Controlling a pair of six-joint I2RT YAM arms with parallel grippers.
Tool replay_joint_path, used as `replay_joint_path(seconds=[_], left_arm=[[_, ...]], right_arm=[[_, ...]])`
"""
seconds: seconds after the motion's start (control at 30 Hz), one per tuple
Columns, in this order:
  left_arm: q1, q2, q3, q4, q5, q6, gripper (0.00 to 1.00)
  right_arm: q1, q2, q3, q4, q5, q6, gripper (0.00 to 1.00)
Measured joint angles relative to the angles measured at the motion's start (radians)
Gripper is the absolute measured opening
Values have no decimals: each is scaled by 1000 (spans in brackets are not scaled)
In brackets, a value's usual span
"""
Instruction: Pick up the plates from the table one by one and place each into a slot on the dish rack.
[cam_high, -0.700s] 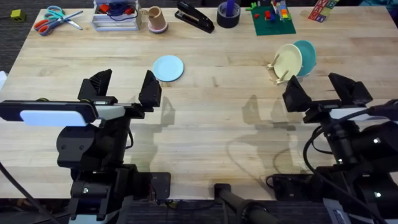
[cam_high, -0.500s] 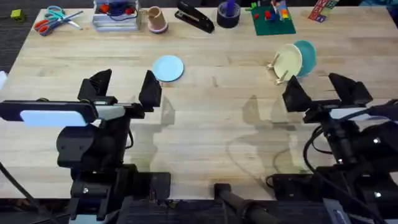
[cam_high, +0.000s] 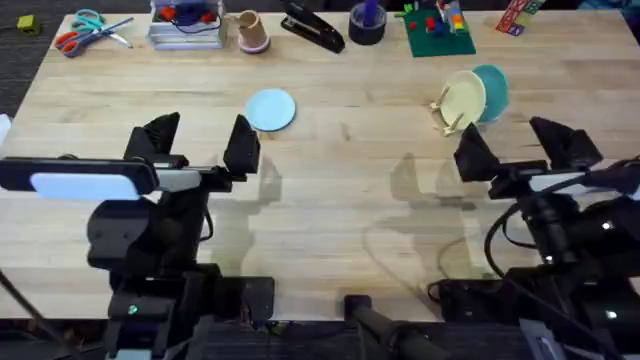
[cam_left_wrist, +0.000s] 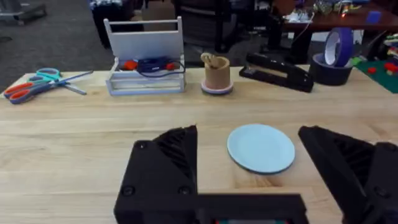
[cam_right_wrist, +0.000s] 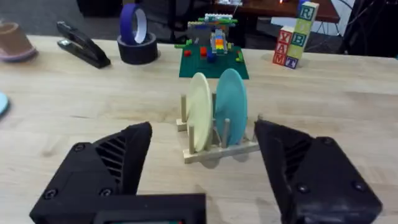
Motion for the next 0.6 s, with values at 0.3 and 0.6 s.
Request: replay_joint_path(seconds=[0.3,0.6], left_arm=[[0,1,265,-292,-1,6,993],[0,166,670,-607,-1,7,993]], right_arm=[[0,1,250,-248,0,-12,993],[0,108,590,-492,10,-16,994]])
